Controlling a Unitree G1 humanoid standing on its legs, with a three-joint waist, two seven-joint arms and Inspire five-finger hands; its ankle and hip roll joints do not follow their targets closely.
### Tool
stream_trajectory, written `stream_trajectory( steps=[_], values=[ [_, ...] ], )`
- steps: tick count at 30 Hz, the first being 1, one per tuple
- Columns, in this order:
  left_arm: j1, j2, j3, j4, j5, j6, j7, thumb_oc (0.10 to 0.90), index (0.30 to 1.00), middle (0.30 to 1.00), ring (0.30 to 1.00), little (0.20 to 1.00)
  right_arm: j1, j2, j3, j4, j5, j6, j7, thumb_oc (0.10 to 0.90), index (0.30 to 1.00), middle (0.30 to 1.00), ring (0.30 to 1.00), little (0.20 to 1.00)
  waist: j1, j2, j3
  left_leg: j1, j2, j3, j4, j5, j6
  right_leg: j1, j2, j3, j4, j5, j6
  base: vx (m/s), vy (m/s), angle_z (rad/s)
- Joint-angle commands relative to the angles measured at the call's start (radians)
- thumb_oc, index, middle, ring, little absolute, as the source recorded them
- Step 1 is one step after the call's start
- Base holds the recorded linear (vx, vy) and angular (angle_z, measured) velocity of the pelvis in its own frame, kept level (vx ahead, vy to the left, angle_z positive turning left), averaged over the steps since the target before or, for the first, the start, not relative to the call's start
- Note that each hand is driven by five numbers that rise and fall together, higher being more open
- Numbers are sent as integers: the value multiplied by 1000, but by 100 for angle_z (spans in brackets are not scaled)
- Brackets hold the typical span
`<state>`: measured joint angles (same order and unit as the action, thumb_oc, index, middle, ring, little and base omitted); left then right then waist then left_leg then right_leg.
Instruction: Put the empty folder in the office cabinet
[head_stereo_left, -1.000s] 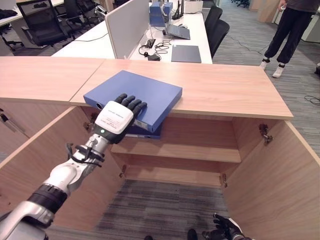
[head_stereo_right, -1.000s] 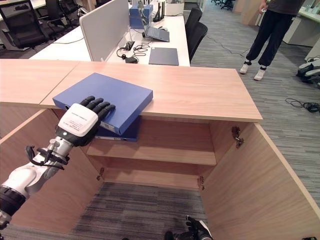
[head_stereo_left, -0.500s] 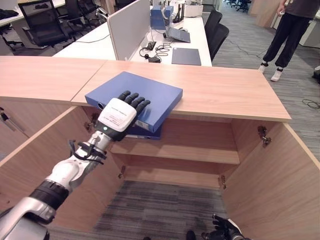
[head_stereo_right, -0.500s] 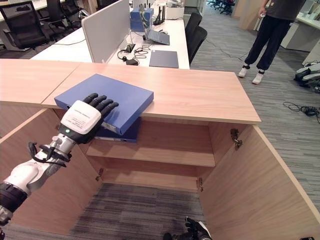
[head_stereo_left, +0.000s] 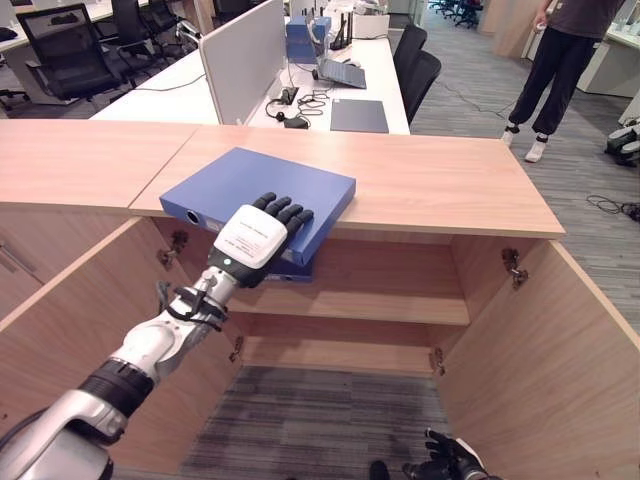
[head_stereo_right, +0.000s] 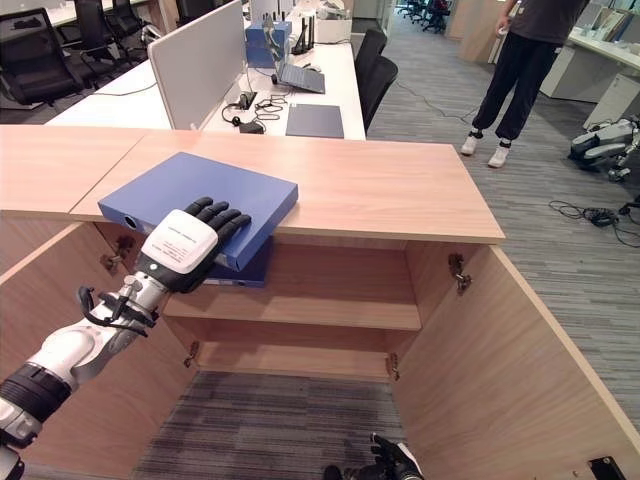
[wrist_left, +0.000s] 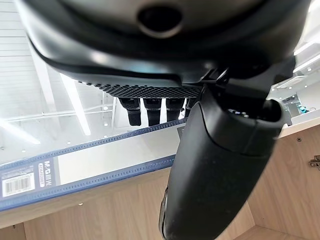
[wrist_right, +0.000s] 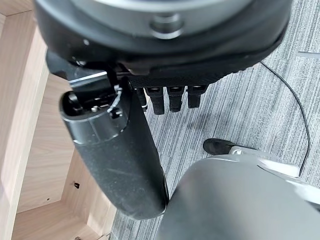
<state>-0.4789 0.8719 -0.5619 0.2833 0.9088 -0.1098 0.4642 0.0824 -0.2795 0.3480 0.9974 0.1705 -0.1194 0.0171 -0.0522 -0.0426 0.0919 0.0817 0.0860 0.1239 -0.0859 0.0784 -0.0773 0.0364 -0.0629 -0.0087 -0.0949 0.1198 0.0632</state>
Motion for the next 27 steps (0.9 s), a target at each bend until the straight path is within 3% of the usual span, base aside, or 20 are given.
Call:
stream_trajectory(
  steps=[1, 15, 24, 26, 27],
  values=[
    [-211, -11, 65, 41, -39, 30, 34, 400, 300, 300, 300, 300, -38, -55, -1, -6, 26, -23, -1, 800, 900, 900, 900, 900, -16, 17, 14, 51, 59, 25, -1, -75, -58, 117, -61, -17, 31, -200, 123, -37, 5, -9],
    [-143, -63, 147, -20, -106, 11, 39, 400, 300, 300, 300, 300, -31, -44, 0, -6, 17, -16, 2, 800, 900, 900, 900, 900, -14, 13, 12, 53, 60, 27, -1, -64, -55, 114, -60, -12, 31, -192, 115, 0, 4, -4],
    [-119, -77, 216, -147, -157, -19, 47, 400, 300, 300, 300, 300, -50, -41, 3, -22, 13, -14, -3, 800, 900, 900, 900, 900, 3, 18, 9, 49, 60, 12, -1, -59, -58, 124, -58, -28, 35, -201, 109, -2, -12, 3],
    [-105, -94, 254, -215, -200, -39, 42, 400, 300, 300, 300, 300, -54, -41, 3, -47, 15, -16, -5, 800, 900, 900, 900, 900, 9, 19, 10, 48, 60, 8, -1, -57, -58, 124, -57, -31, 37, -203, 107, -20, -30, 11],
    [-85, -131, 306, -299, -296, -71, 33, 400, 300, 300, 300, 300, -59, -42, -11, -84, 35, -21, -12, 800, 900, 900, 900, 900, 13, 21, 10, 47, 61, 3, -1, -54, -58, 126, -57, -35, 38, -205, 103, -21, -27, 5]
  ],
)
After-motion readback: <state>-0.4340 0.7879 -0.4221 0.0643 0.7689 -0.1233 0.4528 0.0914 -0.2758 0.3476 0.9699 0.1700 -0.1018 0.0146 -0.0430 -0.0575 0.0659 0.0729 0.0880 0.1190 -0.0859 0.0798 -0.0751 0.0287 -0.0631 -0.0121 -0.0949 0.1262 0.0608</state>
